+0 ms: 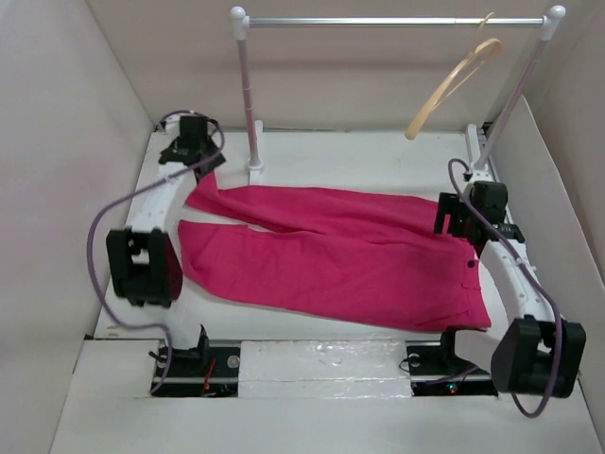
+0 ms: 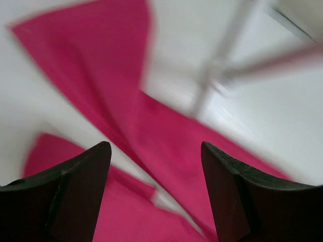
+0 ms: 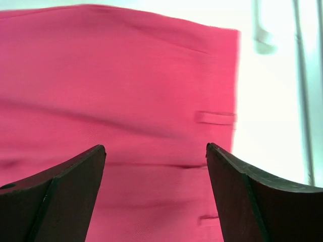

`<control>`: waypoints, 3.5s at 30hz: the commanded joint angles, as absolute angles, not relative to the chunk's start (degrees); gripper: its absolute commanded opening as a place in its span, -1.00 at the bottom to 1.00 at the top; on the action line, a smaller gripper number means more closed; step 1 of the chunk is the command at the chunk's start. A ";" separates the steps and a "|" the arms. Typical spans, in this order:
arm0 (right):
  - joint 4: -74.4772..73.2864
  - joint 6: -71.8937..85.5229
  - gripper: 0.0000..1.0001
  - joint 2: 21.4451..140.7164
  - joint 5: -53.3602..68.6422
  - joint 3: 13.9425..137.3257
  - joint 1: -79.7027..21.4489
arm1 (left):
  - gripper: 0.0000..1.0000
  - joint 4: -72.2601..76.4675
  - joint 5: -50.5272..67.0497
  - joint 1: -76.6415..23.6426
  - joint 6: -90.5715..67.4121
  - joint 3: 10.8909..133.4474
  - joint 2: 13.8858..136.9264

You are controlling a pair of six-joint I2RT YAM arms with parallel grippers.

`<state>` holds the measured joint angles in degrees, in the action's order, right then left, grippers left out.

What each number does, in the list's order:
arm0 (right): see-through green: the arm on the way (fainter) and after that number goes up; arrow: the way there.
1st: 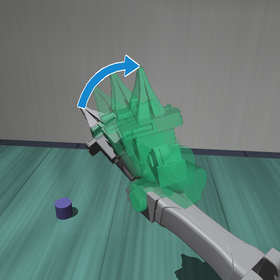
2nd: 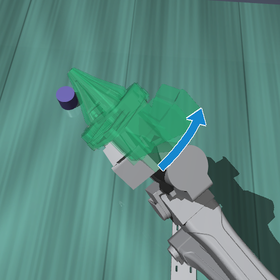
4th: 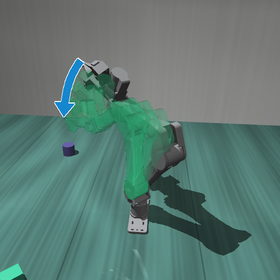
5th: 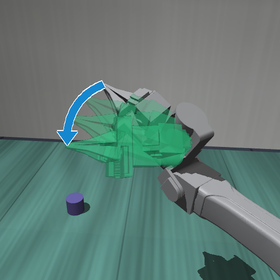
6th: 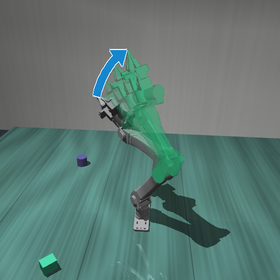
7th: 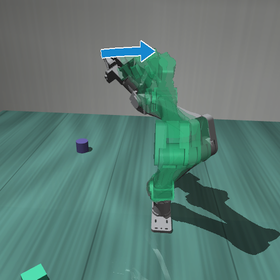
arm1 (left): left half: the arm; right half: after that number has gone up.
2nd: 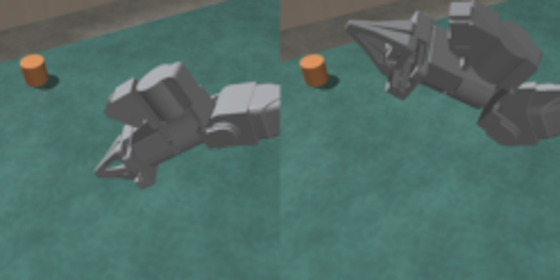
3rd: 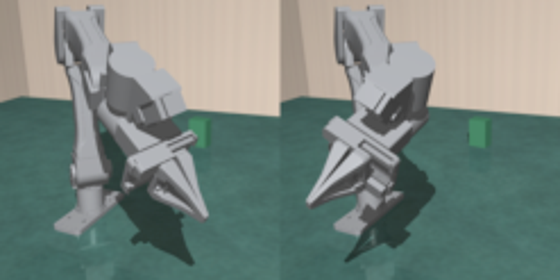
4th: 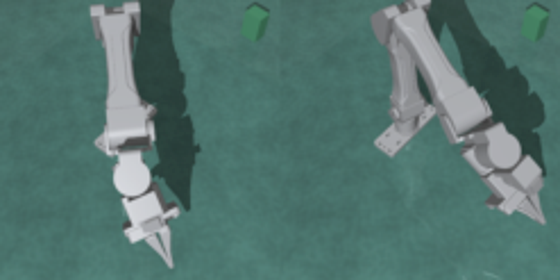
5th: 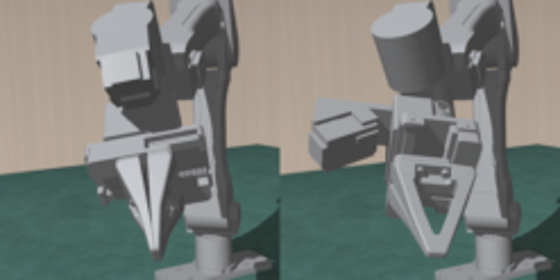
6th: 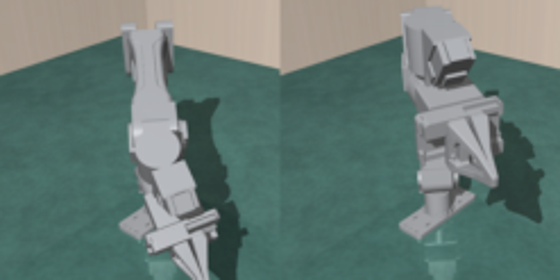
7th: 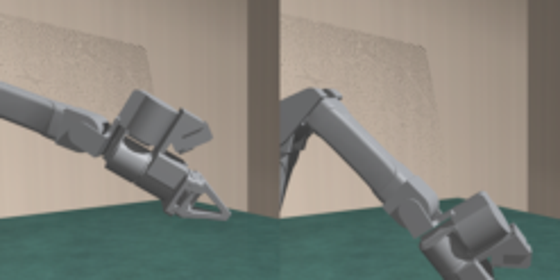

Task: Place the trousers on the hanger
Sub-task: Fold the trousers

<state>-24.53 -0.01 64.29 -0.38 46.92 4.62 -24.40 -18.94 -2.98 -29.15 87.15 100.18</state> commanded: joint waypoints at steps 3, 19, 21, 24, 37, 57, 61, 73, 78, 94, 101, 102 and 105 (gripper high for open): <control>-17.41 1.93 0.76 75.83 2.90 51.58 16.60 | 0.35 -14.94 -9.42 -22.30 -30.05 68.05 80.96; -9.77 7.38 0.23 96.15 17.65 53.27 25.14 | 0.45 -9.07 13.34 -31.12 -41.73 34.99 72.16; -8.09 7.82 -0.92 95.89 20.74 52.47 25.92 | 0.45 -7.03 13.54 -30.41 -43.51 31.90 72.42; -6.16 8.08 -1.00 90.65 24.17 51.07 27.07 | 0.45 -8.60 12.57 -30.41 -44.03 31.46 72.51; -20.98 0.80 0.26 95.52 2.18 79.24 27.96 | 0.49 -20.20 4.51 -30.41 -44.83 35.32 63.91; -11.08 7.39 -0.01 58.09 11.96 39.90 -35.22 | 0.48 -28.76 -12.74 -3.61 -42.97 43.95 65.38; -12.56 6.59 0.02 62.13 10.99 42.18 -41.74 | 0.46 -22.33 -13.27 -3.60 -43.59 42.80 72.04; -17.66 4.49 0.00 58.55 8.54 42.54 -43.69 | -1.00 -17.74 -15.29 -3.08 -44.82 47.64 82.38; -23.46 3.26 0.17 56.16 7.65 43.15 -38.59 | -1.00 -30.12 -24.57 -3.08 -45.18 50.88 63.49; -28.99 -2.46 0.45 57.31 16.27 37.62 -18.29 | -1.00 -45.18 -33.92 -3.08 -50.10 54.49 36.12; -31.29 -0.35 0.49 51.33 14.77 37.09 -7.92 | -1.00 -37.46 -42.26 -3.08 -43.25 59.93 41.92; -32.77 -0.09 0.49 51.33 14.68 37.44 -5.91 | -1.00 -36.57 -44.71 -3.08 -42.63 60.20 42.62; -34.98 4.81 0.56 51.07 9.42 38.41 -2.56 | -1.00 -31.92 -44.84 -3.08 -38.86 60.91 44.56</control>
<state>-32.23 0.93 51.66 12.99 36.93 -5.02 -39.40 -38.96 -3.29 -43.42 57.95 43.66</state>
